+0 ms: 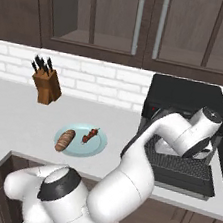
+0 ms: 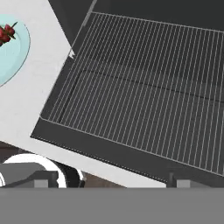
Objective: Pick up the kebab skewer and baguette bread, and place them inside the toaster oven. Close the toaster oven door and start by setting the timer.
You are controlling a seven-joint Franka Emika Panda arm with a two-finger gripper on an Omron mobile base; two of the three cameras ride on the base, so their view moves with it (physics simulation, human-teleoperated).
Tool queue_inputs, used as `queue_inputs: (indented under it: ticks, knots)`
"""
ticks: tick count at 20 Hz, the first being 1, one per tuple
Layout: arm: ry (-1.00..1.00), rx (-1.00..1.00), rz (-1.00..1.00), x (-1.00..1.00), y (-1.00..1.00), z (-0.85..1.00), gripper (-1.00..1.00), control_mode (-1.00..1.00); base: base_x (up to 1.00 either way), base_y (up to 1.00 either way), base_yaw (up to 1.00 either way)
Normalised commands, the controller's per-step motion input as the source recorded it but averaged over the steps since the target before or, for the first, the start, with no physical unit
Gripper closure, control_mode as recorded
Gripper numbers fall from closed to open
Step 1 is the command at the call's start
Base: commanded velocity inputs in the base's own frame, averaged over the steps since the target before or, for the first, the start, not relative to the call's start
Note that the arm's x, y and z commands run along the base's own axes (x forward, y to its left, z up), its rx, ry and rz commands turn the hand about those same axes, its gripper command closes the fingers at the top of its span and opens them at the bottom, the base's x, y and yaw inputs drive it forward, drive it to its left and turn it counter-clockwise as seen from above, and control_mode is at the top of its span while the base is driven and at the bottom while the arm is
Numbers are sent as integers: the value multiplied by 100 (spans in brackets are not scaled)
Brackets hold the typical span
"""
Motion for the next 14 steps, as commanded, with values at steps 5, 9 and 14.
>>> queue_inputs:
  ticks: [5,9,14]
  knots:
    - [13,-3,-6,-31,100,6,-100,-100,0,0,0]
    - [17,-1,-14,-1,100,-2,-100,-100,0,0,0]
    - [15,0,-15,0,100,-10,-100,-100,0,0,0]
